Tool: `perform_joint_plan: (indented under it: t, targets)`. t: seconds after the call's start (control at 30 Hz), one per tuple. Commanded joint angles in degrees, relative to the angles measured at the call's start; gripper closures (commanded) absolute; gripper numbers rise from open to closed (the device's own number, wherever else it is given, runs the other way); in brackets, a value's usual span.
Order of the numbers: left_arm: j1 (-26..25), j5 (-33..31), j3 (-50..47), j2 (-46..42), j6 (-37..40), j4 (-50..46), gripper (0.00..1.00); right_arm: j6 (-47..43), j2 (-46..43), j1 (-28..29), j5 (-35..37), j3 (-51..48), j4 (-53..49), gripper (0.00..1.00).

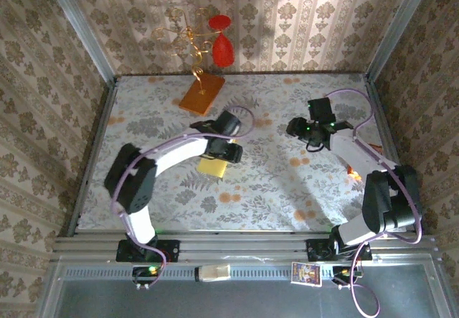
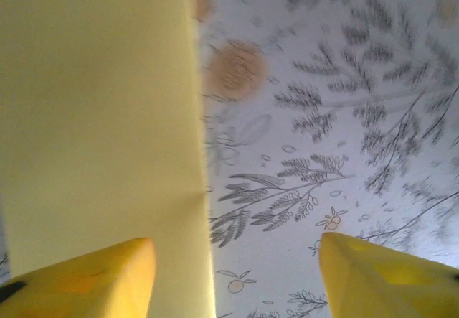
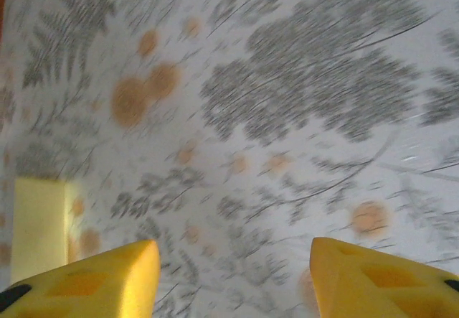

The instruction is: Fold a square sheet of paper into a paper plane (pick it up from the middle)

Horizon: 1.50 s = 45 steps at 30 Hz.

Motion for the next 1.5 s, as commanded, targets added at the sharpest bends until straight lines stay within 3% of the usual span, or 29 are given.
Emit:
perform_joint_plan:
  t: [0.0, 0.1, 0.27, 0.4, 0.8, 1.03, 1.27, 1.47]
  targets:
    - [6.7, 7.1, -7.6, -9.1, -6.2, 10.5, 0.30, -1.1, 3.3, 6.5, -5.7, 3.4, 0.7, 0.48]
    - [13.6, 9.7, -15.5, -15.7, -8.4, 14.9, 0.18, -1.0, 7.0, 13.2, -7.1, 6.3, 1.0, 0.58]
    - [22.4, 9.5, -21.9, -23.3, -8.9, 14.0, 0.01, -1.5, 14.5, 22.4, -7.0, 12.4, 0.1, 0.74]
    - [26.3, 10.5, -23.6, -25.9, -8.7, 12.9, 0.00, -2.6, 21.8, 26.8, -7.6, 18.7, -2.0, 0.80]
    - [27.5, 11.6, -22.9, -24.2, -10.0, 13.9, 0.00, -8.9, 35.7, 29.3, -10.3, 30.5, -11.5, 0.78]
    - [27.5, 14.6, -22.3, -22.1, -11.9, 16.6, 0.00, -15.6, 39.2, 28.8, -6.2, 32.6, -16.9, 0.75]
    - [27.5, 19.1, -21.7, -19.7, -14.1, 19.9, 0.00, -25.8, 36.5, 26.7, 0.1, 29.6, -22.5, 0.74]
    - [26.4, 21.7, -21.8, -17.5, -15.4, 21.7, 0.00, -34.2, 30.4, 25.2, 0.0, 24.0, -24.1, 0.73]
